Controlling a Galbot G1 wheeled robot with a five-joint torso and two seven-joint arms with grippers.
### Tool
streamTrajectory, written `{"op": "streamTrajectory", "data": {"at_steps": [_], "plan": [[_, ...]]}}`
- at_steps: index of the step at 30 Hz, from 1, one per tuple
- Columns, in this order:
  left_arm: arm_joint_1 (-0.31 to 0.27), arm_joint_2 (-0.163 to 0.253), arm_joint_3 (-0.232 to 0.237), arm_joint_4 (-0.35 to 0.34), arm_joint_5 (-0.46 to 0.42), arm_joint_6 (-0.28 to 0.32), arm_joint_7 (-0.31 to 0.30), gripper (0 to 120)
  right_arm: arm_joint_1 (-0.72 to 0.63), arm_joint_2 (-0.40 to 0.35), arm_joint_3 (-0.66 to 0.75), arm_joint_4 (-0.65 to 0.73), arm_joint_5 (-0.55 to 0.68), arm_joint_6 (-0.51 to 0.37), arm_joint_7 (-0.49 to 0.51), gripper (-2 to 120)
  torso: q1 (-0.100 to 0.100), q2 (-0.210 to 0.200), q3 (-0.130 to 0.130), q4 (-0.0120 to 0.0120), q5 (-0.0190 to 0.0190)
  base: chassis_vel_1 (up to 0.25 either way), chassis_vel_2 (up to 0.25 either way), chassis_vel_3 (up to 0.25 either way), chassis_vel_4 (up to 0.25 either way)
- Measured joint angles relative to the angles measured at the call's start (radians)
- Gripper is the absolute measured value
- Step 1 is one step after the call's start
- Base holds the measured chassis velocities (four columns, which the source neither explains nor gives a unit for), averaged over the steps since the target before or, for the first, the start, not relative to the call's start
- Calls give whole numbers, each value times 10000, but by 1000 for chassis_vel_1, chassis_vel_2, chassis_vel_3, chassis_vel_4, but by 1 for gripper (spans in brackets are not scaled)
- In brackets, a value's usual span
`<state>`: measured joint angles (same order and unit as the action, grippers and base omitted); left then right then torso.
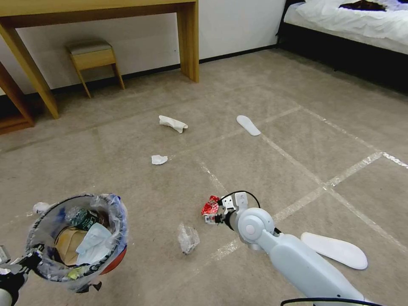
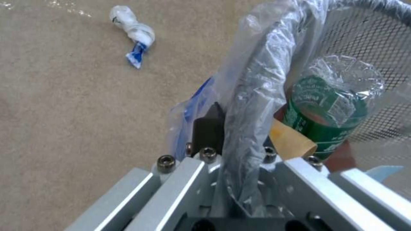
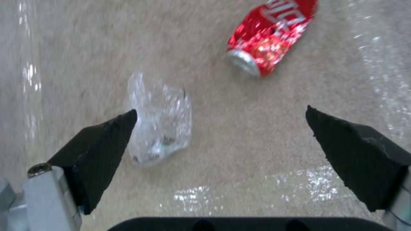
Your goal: Pick up the trash bin and place the garbage on the floor into it.
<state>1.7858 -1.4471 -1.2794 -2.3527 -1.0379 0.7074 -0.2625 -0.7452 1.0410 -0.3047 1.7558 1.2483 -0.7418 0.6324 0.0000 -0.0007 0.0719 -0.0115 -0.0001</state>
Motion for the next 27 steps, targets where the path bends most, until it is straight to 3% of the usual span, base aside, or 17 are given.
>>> {"op": "streamTrajectory", "data": {"at_steps": [13, 21, 27], "plan": [[-12, -29, -77, 115, 8, -13, 14, 1, 842, 99, -2067, -288, -171, 25, -331, 100, 0, 0, 0, -2, -1, 0, 0, 0, 0], [23, -116, -123, 258, 87, -66, 126, 1, 1055, 1446, -2718, -1735, -1047, 43, -769, 100, 0, 0, 0, 1, -1, 0, 0, 0, 0], [20, -124, -183, 339, 99, -98, 153, 1, 1072, 1939, -2858, -2422, -1706, 48, -1081, 100, 0, 0, 0, -1, -1, 0, 0, 0, 0]]}}
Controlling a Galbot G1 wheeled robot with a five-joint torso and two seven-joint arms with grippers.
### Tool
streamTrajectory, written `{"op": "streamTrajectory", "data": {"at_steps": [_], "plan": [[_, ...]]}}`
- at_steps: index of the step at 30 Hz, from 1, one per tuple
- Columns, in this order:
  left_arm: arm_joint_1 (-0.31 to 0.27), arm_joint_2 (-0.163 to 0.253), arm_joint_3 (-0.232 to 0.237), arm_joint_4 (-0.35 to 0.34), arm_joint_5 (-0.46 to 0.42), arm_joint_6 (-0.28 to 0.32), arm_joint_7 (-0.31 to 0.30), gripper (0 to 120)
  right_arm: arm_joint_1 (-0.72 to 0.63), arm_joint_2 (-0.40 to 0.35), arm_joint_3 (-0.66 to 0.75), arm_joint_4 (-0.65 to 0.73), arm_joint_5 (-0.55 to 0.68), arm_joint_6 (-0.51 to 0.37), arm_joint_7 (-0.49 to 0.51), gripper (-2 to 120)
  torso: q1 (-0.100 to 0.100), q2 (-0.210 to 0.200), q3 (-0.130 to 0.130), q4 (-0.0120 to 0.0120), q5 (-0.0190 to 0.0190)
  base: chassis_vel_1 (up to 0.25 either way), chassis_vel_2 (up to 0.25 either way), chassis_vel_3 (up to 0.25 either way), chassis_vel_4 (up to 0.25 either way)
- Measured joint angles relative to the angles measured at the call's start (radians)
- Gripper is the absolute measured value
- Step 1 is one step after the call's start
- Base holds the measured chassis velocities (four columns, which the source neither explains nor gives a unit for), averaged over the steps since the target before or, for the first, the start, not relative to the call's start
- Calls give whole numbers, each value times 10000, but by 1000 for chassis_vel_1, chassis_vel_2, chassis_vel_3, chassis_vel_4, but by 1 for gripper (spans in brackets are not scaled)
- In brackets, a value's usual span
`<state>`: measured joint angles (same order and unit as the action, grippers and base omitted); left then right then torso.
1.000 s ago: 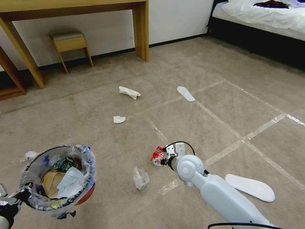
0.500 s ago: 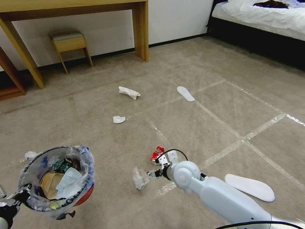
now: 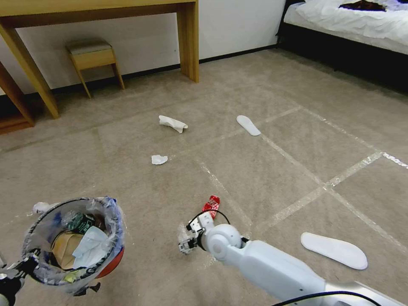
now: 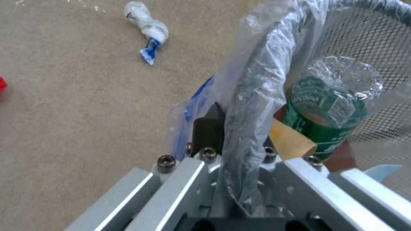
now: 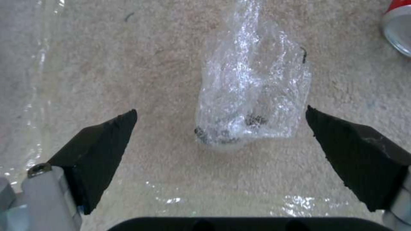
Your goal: Pick up the trash bin and place the garbage on the floor into it.
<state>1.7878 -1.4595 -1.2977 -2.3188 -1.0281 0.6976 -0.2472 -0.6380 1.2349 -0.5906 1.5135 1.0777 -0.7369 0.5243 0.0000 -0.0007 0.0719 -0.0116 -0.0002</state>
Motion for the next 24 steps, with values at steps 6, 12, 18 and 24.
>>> {"op": "streamTrajectory", "data": {"at_steps": [6, 12, 18, 24], "plan": [[-12, 40, -97, 77, -1, -11, 12, 1, 129, 469, -98, -857, -531, 6, -246, 100, 0, 0, 0, 0, 0, 0, 0, 0, 0], [30, 63, -175, 129, -37, -27, 38, 1, 195, 894, -273, -1783, -1153, 503, -611, 100, 0, 0, 0, 0, 1, 0, 0, 0, 0], [65, 60, -176, 125, -37, -36, 45, 1, 215, 1127, -277, -2393, -1469, 873, -854, 100, 0, 0, 0, 1, 1, 0, 0, 0, 0], [162, 77, -244, 59, -68, -45, 53, 1, 216, 1316, -270, -2859, -1778, 1156, -1058, 99, 0, 0, 0, 0, 1, 0, 0, 0, 0]]}}
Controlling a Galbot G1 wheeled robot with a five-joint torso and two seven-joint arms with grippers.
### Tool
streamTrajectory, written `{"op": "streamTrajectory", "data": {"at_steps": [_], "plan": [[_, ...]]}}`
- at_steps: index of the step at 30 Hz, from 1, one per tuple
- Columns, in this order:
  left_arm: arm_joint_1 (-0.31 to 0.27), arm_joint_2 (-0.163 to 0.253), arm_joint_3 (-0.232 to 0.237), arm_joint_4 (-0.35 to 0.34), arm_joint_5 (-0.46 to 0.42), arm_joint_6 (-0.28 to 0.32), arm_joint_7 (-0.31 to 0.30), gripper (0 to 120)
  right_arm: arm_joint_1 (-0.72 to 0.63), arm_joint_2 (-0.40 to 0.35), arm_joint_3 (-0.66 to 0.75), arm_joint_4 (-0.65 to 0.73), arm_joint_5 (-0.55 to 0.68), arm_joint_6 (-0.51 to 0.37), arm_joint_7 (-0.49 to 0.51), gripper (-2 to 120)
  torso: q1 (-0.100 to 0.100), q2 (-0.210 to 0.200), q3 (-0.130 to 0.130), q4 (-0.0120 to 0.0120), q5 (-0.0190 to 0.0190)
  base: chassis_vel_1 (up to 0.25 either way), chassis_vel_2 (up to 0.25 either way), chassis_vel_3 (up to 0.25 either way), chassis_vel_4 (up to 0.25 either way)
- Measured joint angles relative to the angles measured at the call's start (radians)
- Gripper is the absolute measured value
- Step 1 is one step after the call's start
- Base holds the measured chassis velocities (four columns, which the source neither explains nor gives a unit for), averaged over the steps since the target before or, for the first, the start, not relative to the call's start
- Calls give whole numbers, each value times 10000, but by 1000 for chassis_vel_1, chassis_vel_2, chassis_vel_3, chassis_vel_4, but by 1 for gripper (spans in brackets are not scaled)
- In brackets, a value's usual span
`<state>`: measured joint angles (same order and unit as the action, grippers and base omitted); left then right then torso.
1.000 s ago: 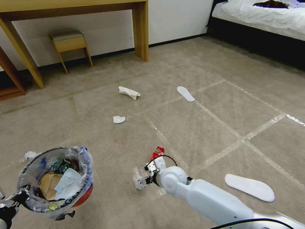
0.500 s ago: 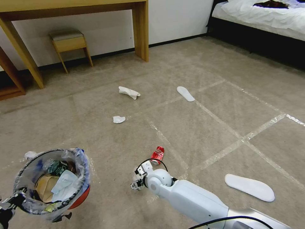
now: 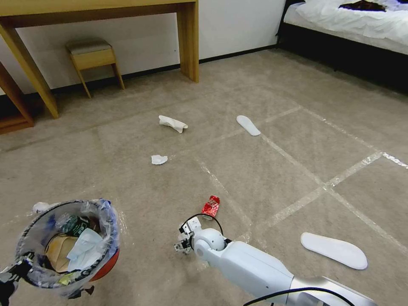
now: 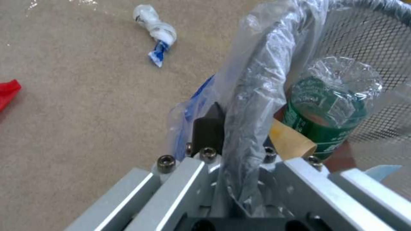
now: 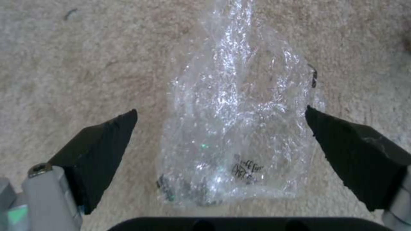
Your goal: Pick up the trash bin and place the garbage on the floor into it.
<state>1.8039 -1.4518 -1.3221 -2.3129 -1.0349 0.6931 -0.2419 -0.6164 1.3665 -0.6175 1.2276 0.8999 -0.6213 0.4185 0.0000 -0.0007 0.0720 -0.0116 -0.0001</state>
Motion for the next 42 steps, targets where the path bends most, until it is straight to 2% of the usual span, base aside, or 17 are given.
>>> {"op": "streamTrajectory", "data": {"at_steps": [3, 7, 10, 13, 16, 17, 20, 21, 24, 25, 27, 29, 38, 41, 42], "plan": [[62, 4, -51, -9, -12, -22, 76, 1, -7, 86, -23, -198, -160, 133, -61, 86, 0, 0, 0, 1, 0, 0, 0, 0, 0], [75, -10, -70, -13, -12, -30, 110, 1, -18, 121, -44, -311, -282, 252, -88, 79, 0, 1, 0, 1, 0, 0, 0, 0, 0], [90, -10, -85, -12, -12, -42, 129, 1, -44, 105, -51, -254, -320, 265, -93, 64, 0, 0, -1, 1, 0, 0, 0, 0, 0], [90, -10, -85, -12, -12, -50, 130, 1, -51, 99, -56, -253, -353, 275, -93, 59, 0, 1, 0, 1, 0, 0, 0, 0, 0], [72, -2, -82, -6, 1, -58, 131, 1, -65, 18, -43, -99, -390, 303, -89, 43, 0, 0, 0, 0, 1, 0, 0, 0, 0], [72, -2, -82, -6, 1, -58, 131, 1, -65, 18, -43, -99, -390, 303, -89, 43, 0, 0, 0, 0, 1, 0, 0, 0, 0], [25, -12, -29, 0, 25, -61, 123, 1, -62, -46, -18, -14, -391, 308, -89, 28, 0, 1, -1, 0, 1, 0, 0, 0, 0], [25, -12, -29, 0, 25, -61, 123, 1, -62, -46, -18, -14, -391, 308, -89, 28, 0, 1, -1, 0, 1, 0, 0, 0, 0], [-8, -18, 32, -2, 46, -61, 86, 1, -97, -170, 48, 187, -422, 363, -90, 13, 0, 0, 0, 0, 1, 0, 0, 0, 0], [-8, -18, 32, -2, 46, -61, 86, 1, -97, -170, 48, 187, -422, 363, -90, 13, 0, 0, 0, 0, 1, 0, 0, 0, 0], [-13, 11, 46, -4, 35, -57, 49, 1, -142, -298, 173, 490, -409, 386, -90, 4, 0, 0, 0, 1, 1, 0, 0, 0, 0], [-21, 36, 53, -17, 19, -48, 16, 1, -156, -410, 295, 724, -372, 389, -86, 0, 0, 0, 0, 1, 1, 0, 0, 0, 0], [-57, 217, 76, -96, -320, 33, -182, 1, -167, -957, 1138, 1849, -187, 518, -19, 0, 0, 0, -1, 1, 1, 0, 0, 0, 0], [-116, 365, 107, -87, -577, 72, -274, 1, -136, -1095, 1410, 2137, -99, 621, -9, 0, 0, 0, 0, 1, 1, 0, 0, 0, 0], [-223, 540, 162, -15, -844, 79, -291, 1, -77, -1227, 1668, 2474, 11, 774, -13, 0, 0, 0, 0, 1, 2, 0, 0, 0, 0]]}}
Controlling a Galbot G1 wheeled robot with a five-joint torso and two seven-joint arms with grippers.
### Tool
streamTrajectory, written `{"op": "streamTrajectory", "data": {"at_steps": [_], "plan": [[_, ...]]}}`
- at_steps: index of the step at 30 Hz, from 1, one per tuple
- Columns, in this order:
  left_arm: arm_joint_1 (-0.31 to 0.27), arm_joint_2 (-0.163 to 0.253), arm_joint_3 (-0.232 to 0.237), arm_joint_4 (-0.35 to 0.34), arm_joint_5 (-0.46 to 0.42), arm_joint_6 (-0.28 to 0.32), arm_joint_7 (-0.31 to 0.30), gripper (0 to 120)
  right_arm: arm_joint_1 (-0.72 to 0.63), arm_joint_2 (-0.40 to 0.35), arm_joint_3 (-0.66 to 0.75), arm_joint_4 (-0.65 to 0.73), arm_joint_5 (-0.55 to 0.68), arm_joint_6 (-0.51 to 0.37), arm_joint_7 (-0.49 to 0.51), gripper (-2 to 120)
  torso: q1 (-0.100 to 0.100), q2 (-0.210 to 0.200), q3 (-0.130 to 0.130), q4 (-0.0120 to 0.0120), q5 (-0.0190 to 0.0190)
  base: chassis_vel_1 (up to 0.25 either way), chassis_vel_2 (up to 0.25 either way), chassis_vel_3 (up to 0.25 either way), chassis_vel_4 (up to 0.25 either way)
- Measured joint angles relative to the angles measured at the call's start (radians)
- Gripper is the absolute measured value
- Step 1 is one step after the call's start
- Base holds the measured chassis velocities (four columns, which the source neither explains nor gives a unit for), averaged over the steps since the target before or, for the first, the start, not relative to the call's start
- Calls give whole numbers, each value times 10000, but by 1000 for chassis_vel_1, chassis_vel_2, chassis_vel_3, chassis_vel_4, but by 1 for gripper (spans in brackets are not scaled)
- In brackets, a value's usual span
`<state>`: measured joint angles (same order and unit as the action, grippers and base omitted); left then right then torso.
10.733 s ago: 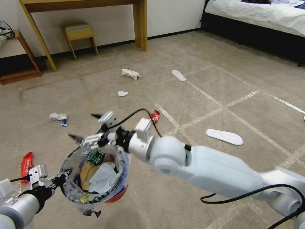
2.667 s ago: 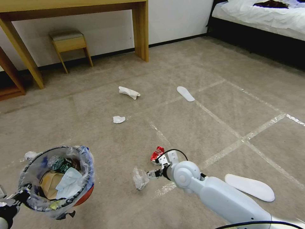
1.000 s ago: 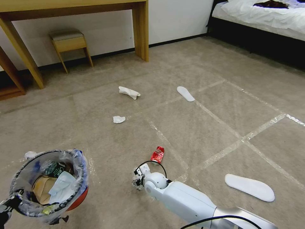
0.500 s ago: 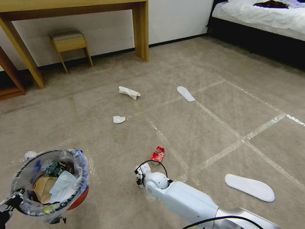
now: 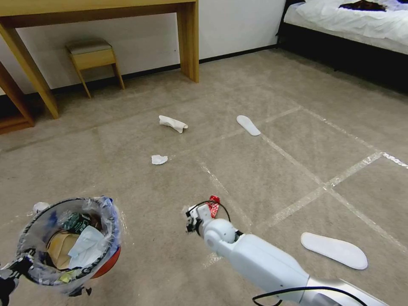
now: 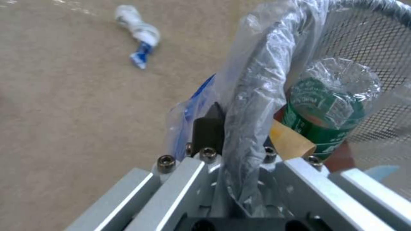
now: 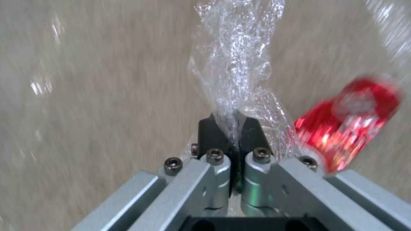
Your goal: Pick up the trash bin and place the garbage on the floor into it.
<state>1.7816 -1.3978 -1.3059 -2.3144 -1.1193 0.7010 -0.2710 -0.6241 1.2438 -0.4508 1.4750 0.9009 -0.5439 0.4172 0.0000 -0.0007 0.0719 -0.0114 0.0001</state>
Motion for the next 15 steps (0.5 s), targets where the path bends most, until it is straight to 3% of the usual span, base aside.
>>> {"op": "streamTrajectory", "data": {"at_steps": [2, 7, 13, 15], "plan": [[-161, 324, 152, 162, -266, -24, 35, 1, 86, -208, 362, 574, 175, 245, -67, 0, 0, 0, 0, 0, 0, 0, 0, 0, 0], [-438, 656, 435, 332, -519, -39, 35, 1, 247, -510, 735, 1371, 431, 529, -189, 0, 0, 0, 0, 0, -1, 0, 0, 0, 0], [-986, 1313, 1207, 582, -1229, -19, -153, 1, 726, -1568, 1143, 3161, 1208, 1134, -405, 0, 0, 0, 0, -1, 0, 0, 0, 0, 0], [-1205, 1706, 1593, 700, -1537, -3, -188, 1, 879, -2001, 1243, 3825, 1506, 1404, -512, 0, 0, 0, 0, -2, 0, 0, 0, 0, 0]]}}
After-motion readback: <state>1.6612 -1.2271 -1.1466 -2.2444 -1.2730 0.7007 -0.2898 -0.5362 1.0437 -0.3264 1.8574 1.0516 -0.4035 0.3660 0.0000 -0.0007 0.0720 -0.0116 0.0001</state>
